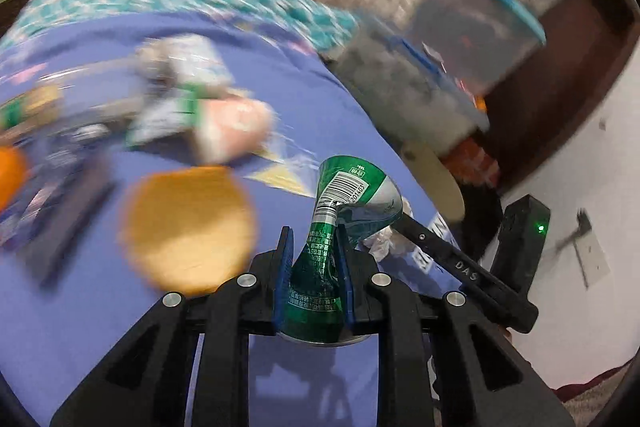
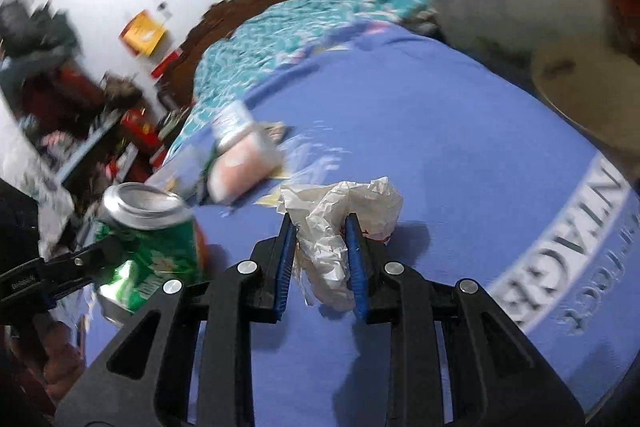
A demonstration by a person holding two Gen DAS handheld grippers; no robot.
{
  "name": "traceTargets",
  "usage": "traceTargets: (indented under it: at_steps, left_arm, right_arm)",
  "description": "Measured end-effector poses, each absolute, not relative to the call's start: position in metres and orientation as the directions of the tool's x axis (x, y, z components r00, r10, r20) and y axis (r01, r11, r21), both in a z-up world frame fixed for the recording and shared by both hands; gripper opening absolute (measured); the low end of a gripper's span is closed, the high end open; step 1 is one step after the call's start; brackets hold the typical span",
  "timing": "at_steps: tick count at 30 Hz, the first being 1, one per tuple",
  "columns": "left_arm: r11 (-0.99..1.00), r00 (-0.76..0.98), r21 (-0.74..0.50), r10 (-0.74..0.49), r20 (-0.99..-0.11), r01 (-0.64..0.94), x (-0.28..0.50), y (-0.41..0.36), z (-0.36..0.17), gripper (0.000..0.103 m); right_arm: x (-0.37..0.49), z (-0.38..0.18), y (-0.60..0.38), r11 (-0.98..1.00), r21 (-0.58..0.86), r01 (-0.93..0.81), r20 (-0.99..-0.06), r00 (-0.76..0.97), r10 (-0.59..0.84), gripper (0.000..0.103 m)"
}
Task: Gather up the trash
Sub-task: 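Carry the can and tissue to the beige bin and release both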
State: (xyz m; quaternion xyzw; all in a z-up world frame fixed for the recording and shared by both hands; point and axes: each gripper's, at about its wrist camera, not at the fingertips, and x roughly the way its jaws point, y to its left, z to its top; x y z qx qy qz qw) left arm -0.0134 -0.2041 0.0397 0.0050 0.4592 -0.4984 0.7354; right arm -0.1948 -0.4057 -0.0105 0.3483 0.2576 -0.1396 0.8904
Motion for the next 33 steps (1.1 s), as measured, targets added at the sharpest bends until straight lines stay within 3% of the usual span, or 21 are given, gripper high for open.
traceTargets:
  at_steps: [8,14,15,16,17,21,25,29,33]
  left_arm:
    - [0.335,-0.086,-0.428,-0.696,-0.712,0.839,-0.039,-0.379,0.031,0.019]
    - [0.251,-0.131,-0.390,-0.670,-0.731,0.886,-0.075,-0.513,0.024,0.020]
    - [0.252,-0.138,-0.389,-0.658,-0.740,0.886,-0.078,-0.526,0.020,0.030]
    - [0.264,-0.136,-0.373,-0.627,-0.767,0.889,-0.082,-0.543,0.014,0.046]
    - [0.284,-0.113,-0.350,-0.612,-0.783,0.893,-0.086,-0.551,0.010,0.062]
    - [0.298,-0.048,-0.301,-0.634,-0.772,0.906,-0.089,-0.536,0.017,0.060]
    - [0.332,-0.014,-0.293,-0.640,-0.768,0.896,-0.075,-0.479,0.031,0.060]
    - [0.353,-0.017,-0.327,-0.657,-0.754,0.877,-0.064,-0.390,0.041,0.061]
    - [0.432,0.066,-0.284,-0.637,-0.768,0.856,-0.053,-0.299,0.043,0.061]
  right_arm:
    - [-0.280,0.006,-0.520,0.586,0.568,0.578,-0.470,0.812,-0.346,0.028]
    - [-0.308,-0.001,-0.589,0.484,0.568,0.666,-0.508,0.746,-0.431,0.032]
    - [-0.311,-0.003,-0.591,0.466,0.570,0.677,-0.515,0.736,-0.440,0.045]
    - [-0.319,-0.005,-0.595,0.434,0.585,0.685,-0.507,0.727,-0.463,0.063]
    - [-0.326,-0.005,-0.595,0.417,0.603,0.681,-0.488,0.727,-0.483,0.064]
    - [-0.338,-0.002,-0.588,0.400,0.622,0.673,-0.449,0.725,-0.522,0.064]
    - [-0.328,-0.006,-0.576,0.413,0.678,0.608,-0.430,0.784,-0.448,0.064]
    - [-0.288,-0.007,-0.544,0.481,0.706,0.520,-0.428,0.854,-0.296,0.064]
    - [-0.240,-0.007,-0.508,0.552,0.720,0.420,-0.433,0.894,-0.115,0.064]
